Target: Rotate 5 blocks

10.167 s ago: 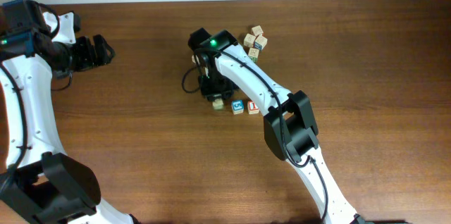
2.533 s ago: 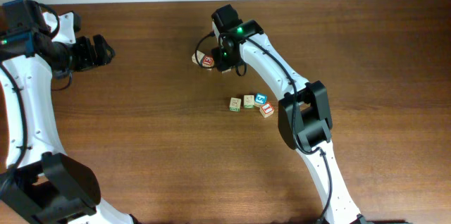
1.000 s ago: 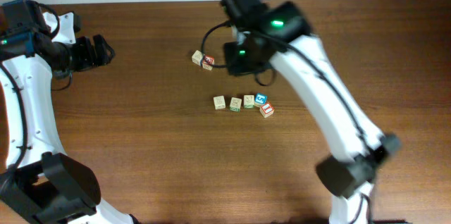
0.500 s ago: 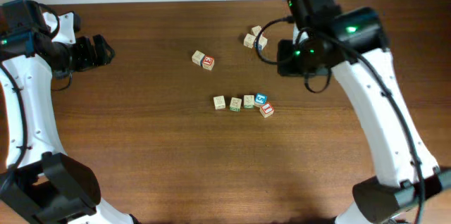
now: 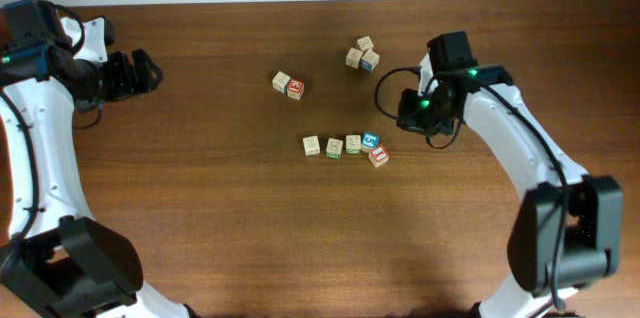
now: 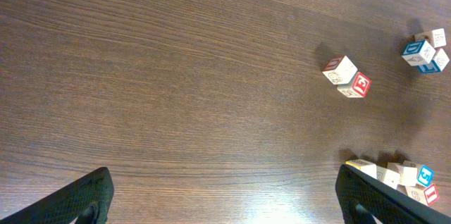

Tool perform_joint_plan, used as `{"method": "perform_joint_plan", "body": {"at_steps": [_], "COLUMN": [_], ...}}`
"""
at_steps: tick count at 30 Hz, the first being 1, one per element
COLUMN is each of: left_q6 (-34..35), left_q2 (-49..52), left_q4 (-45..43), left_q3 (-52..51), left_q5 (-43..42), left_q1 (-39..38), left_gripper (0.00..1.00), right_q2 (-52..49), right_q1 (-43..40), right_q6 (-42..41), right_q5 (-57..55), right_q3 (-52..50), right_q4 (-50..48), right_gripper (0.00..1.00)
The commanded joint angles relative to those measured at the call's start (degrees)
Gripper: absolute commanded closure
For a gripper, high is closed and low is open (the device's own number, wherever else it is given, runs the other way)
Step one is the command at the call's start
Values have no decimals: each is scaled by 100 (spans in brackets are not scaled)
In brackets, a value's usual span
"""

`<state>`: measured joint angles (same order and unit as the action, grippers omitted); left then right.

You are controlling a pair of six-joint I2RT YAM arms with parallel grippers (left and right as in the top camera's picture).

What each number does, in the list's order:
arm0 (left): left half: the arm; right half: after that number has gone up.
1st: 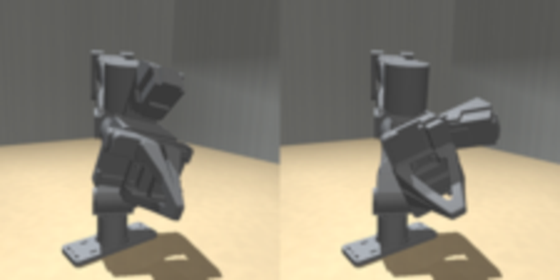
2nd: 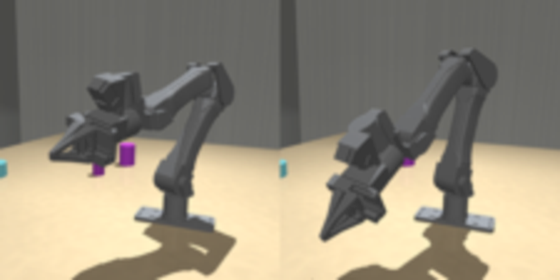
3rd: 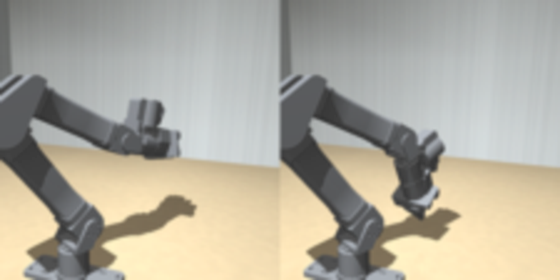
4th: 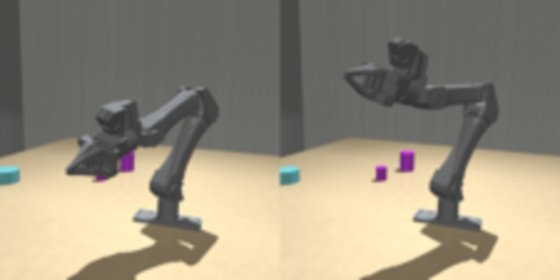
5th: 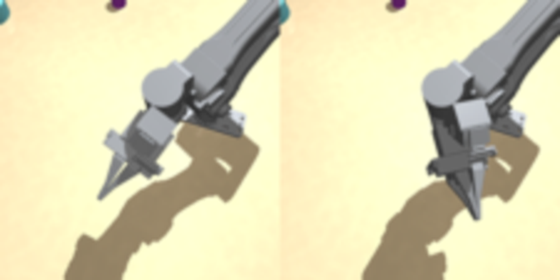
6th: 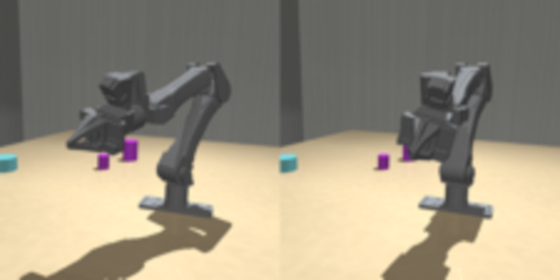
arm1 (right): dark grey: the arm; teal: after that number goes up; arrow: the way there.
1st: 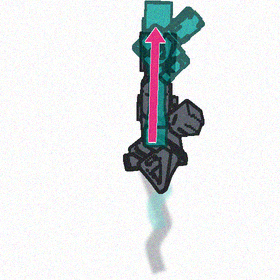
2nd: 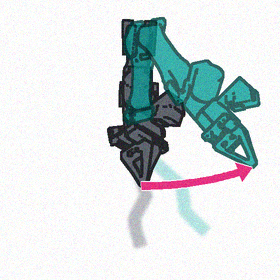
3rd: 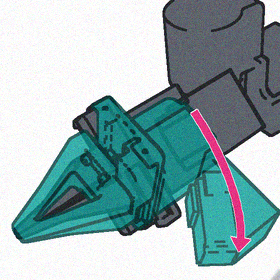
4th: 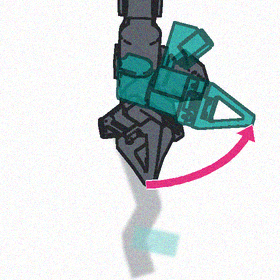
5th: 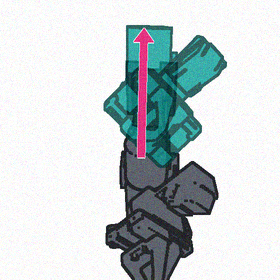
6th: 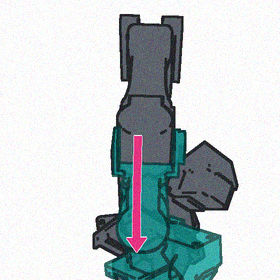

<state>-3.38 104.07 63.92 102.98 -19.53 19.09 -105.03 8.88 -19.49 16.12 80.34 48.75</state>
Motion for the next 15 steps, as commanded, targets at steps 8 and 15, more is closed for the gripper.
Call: {"method": "perform_joint_plan", "body": {"at_steps": [8,15], "left_q6": [37,35], "left_q2": [7,7], "left_q4": [4,4], "left_q3": [127,127], "left_q5": [-61,-61], "left_q1": [-17,-17], "left_gripper": [1,1], "right_q2": [-1056,-1344], "right_q1": [66,236], "right_q6": [83,105], "right_q5": [511,503], "right_q3": [-74,-72], "right_q4": [-514,-658], "right_gripper": [82,82]}}
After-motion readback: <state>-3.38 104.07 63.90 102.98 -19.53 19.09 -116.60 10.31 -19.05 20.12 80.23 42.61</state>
